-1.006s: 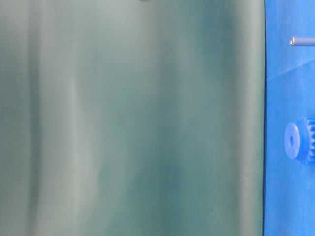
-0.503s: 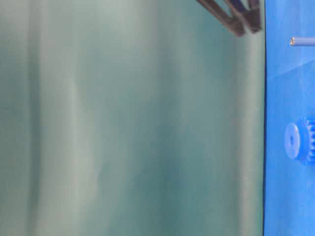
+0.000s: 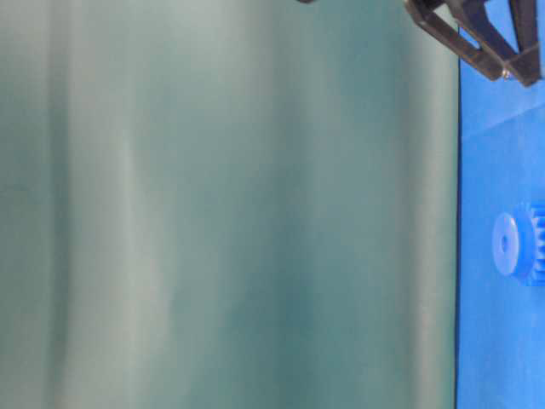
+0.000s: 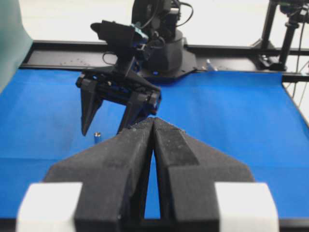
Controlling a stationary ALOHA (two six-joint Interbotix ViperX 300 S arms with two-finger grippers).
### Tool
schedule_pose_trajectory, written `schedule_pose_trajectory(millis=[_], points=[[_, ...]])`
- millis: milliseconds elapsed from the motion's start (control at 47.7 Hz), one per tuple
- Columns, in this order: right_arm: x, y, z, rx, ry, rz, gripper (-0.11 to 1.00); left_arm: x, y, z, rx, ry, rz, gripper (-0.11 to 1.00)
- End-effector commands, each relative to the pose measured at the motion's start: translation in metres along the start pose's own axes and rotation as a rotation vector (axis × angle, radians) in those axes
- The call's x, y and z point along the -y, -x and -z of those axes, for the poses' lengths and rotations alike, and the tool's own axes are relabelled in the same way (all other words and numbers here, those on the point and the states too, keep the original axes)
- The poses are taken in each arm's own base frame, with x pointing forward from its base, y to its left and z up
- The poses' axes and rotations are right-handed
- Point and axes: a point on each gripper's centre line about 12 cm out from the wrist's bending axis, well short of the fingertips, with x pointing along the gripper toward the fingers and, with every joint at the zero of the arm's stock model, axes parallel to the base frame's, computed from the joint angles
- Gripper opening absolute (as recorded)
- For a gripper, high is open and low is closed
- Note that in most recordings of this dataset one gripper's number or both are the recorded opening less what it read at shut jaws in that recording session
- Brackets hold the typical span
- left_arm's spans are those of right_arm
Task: Insert the shaft placed at a random location into the center hole of the small gear at another random location.
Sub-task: 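Move the right gripper left toward the small silver shaft, opening it, then lower the right gripper around the silver shaft and close on it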
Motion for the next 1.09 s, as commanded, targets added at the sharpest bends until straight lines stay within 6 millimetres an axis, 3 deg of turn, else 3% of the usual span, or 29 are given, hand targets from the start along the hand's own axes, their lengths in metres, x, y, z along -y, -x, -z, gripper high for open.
schedule_pose_trajectory(millis=[0, 168, 335, 587, 881, 1069], points=[[-0.001, -0.004, -0.006, 0.027, -0.007, 0.003, 0.69, -0.001, -0.001, -0.004, 0.011, 0.001, -0.003, 0.00], [0.000, -0.004, -0.006, 0.026, -0.011, 0.007, 0.65, -0.001, -0.001, -0.003, 0.009, 0.000, -0.003, 0.00], [0.001, -0.004, -0.006, 0.026, -0.012, 0.009, 0.54, -0.001, -0.001, -0.003, 0.009, 0.001, -0.003, 0.00], [0.000, -0.004, -0.006, 0.024, -0.013, 0.009, 0.04, -0.001, -0.001, -0.003, 0.009, 0.000, -0.003, 0.00], [0.001, -0.005, -0.008, 0.029, -0.015, 0.013, 0.03, -0.001, -0.001, -0.003, 0.009, 0.000, -0.003, 0.00], [-0.003, 0.001, -0.029, 0.057, -0.024, -0.005, 0.03, -0.001, -0.001, -0.003, 0.009, 0.000, -0.004, 0.00]])
